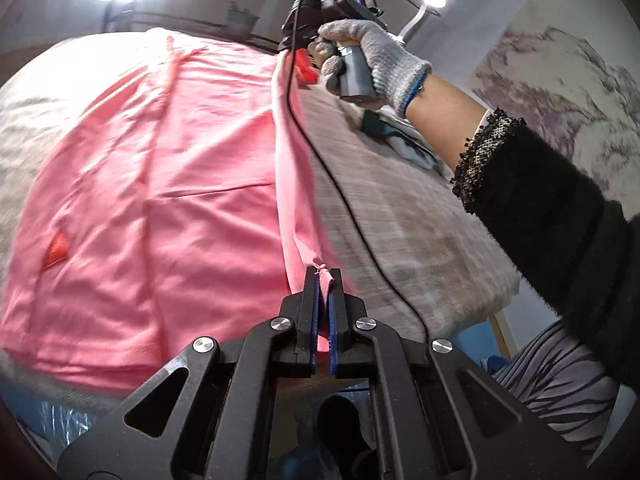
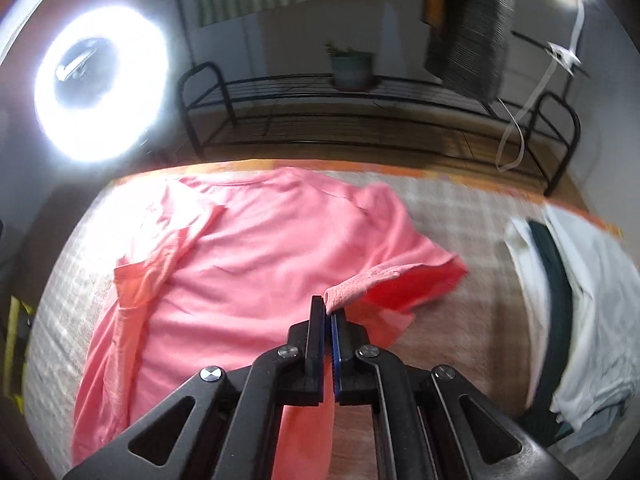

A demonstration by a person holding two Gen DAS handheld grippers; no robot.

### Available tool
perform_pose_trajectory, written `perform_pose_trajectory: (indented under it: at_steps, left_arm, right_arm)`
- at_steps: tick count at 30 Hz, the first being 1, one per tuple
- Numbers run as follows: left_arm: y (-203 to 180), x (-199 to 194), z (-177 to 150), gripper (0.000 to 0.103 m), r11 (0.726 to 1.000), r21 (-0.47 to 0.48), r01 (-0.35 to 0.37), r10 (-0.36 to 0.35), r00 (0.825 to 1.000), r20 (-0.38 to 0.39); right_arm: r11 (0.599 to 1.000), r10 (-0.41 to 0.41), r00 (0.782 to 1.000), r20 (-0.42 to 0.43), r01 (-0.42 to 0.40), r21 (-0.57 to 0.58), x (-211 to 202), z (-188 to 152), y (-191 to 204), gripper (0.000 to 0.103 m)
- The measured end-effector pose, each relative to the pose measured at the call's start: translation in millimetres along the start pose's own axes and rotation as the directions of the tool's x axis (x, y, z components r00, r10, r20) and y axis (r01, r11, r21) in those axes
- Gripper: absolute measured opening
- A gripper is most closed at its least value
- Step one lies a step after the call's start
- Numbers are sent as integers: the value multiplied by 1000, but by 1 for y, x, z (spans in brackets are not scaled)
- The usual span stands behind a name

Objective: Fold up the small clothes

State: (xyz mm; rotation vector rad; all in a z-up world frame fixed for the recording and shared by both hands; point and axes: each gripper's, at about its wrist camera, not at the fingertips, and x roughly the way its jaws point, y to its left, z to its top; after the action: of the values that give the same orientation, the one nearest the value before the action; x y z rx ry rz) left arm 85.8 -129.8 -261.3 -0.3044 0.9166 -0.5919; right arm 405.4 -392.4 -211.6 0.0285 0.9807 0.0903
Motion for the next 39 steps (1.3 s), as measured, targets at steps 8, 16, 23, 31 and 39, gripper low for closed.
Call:
perform_pose_trajectory:
  at_steps: [8, 16, 23, 31, 39]
  left_arm:
    - [37, -11, -8, 1, 992, -103, -76, 79, 997, 16]
    - [47, -8, -15, 1, 986, -91, -139, 136, 990, -32]
    - [40, -30, -11, 34, 988, -6, -155, 155, 988, -13]
    - [51, -83, 8, 34, 978, 13, -207, 207, 978, 41]
    - [65, -118, 36, 34, 959, -58, -276, 282, 948, 150]
  right_arm:
    - [992, 9, 1000, -21, -11, -128, 31, 11, 84, 0]
    - [982, 37, 995, -91, -53, -183, 68, 5, 127, 5]
    - [960, 244, 960, -138, -259, -108, 49, 9, 101, 35]
    - [958, 193, 981, -31, -182, 220, 32, 27, -10, 39]
    - [973, 141, 989, -50, -130, 191, 63, 42, -12, 37]
